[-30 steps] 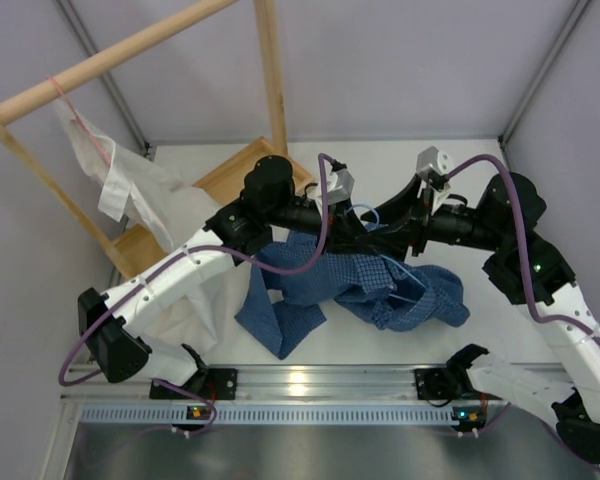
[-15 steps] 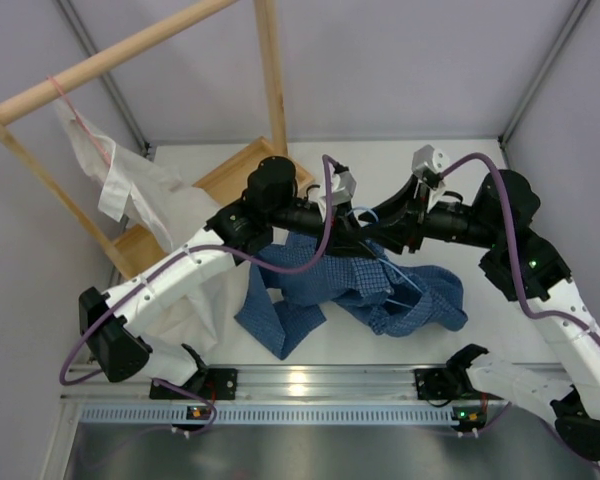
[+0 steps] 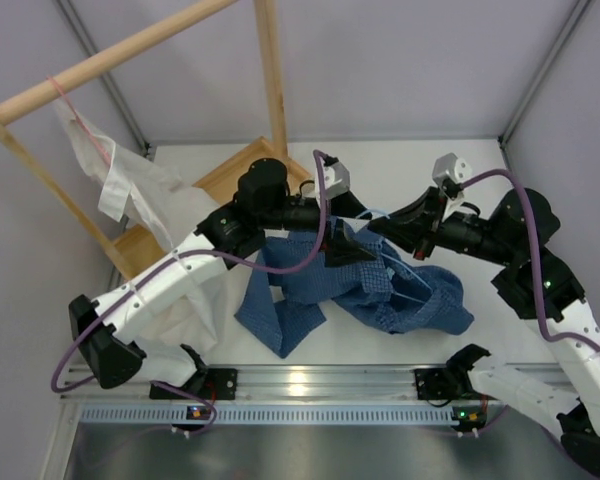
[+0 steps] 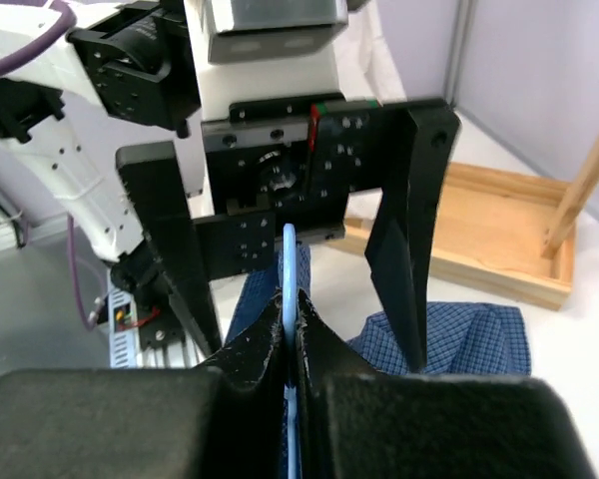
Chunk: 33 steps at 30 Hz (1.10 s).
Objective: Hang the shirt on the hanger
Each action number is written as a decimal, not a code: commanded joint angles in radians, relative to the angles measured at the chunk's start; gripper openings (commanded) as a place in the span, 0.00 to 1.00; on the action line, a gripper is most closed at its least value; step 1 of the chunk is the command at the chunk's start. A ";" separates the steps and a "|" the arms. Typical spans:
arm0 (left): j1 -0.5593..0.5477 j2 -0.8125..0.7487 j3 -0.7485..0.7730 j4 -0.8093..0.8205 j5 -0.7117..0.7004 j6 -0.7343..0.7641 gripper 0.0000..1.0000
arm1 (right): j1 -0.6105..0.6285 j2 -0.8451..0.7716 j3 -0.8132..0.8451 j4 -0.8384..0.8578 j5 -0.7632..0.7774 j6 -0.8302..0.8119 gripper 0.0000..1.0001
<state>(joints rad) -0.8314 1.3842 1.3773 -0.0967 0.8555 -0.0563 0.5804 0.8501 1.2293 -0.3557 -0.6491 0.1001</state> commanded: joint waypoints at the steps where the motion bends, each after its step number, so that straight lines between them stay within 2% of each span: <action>1: 0.002 -0.094 0.025 -0.006 -0.321 0.004 0.98 | 0.001 -0.054 -0.010 0.089 0.078 0.000 0.00; 2: 0.002 -0.106 0.026 -0.014 -0.463 0.007 0.98 | -0.001 -0.063 -0.020 0.087 0.103 -0.002 0.00; 5: 0.002 -0.171 0.000 -0.052 -0.723 -0.002 0.98 | -0.002 -0.098 -0.014 0.072 0.188 0.004 0.00; 6: 0.002 -0.197 -0.017 -0.067 -0.889 -0.013 0.98 | -0.002 -0.108 -0.005 0.043 0.224 0.012 0.00; 8: -0.002 -0.293 -0.119 -0.083 -1.024 -0.026 0.98 | -0.002 -0.112 0.025 0.012 0.357 0.052 0.00; 9: -0.006 -0.333 -0.168 -0.081 -1.076 -0.045 0.98 | -0.002 -0.117 0.036 -0.014 0.382 0.061 0.00; 10: -0.011 -0.371 -0.217 -0.075 -1.193 -0.068 0.98 | -0.002 -0.114 0.047 -0.028 0.397 0.069 0.00; 11: -0.012 -0.429 -0.303 -0.068 -1.217 -0.086 0.98 | -0.001 -0.106 0.077 -0.044 0.396 0.067 0.00; 14: -0.015 -0.452 -0.385 -0.063 -1.247 -0.117 0.97 | -0.002 -0.083 0.120 -0.086 0.388 0.066 0.00; 20: -0.028 -0.381 -0.417 -0.055 -1.283 -0.171 0.93 | -0.001 -0.082 0.157 -0.104 0.381 0.078 0.00; 21: -0.028 -0.348 -0.405 -0.054 -1.306 -0.172 0.90 | -0.002 -0.080 0.160 -0.106 0.378 0.079 0.00; 22: -0.028 -0.329 -0.397 -0.051 -1.326 -0.171 0.75 | -0.002 -0.082 0.164 -0.106 0.371 0.084 0.00; 24: -0.028 -0.289 -0.376 -0.046 -1.365 -0.171 0.58 | -0.004 -0.089 0.174 -0.108 0.355 0.089 0.00; 26: -0.022 -0.243 -0.348 -0.035 -1.400 -0.168 0.25 | -0.002 -0.092 0.188 -0.114 0.380 0.087 0.00; 27: -0.012 -0.228 -0.339 -0.035 -1.485 -0.187 0.03 | -0.002 -0.103 0.190 -0.123 0.405 0.082 0.00; 28: 0.003 -0.196 -0.313 -0.058 -1.528 -0.212 0.00 | -0.004 -0.109 0.191 -0.130 0.437 0.072 0.00; 30: 0.083 -0.171 -0.291 -0.107 -1.598 -0.316 0.00 | -0.002 -0.135 0.191 -0.155 0.537 0.050 0.00; 33: 0.216 -0.137 -0.281 -0.173 -1.549 -0.425 0.00 | -0.002 -0.183 0.190 -0.183 0.643 0.032 0.00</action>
<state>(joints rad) -0.7242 1.2377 1.0557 -0.2100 -0.6033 -0.3424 0.5797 0.7261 1.3685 -0.5388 -0.1547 0.1566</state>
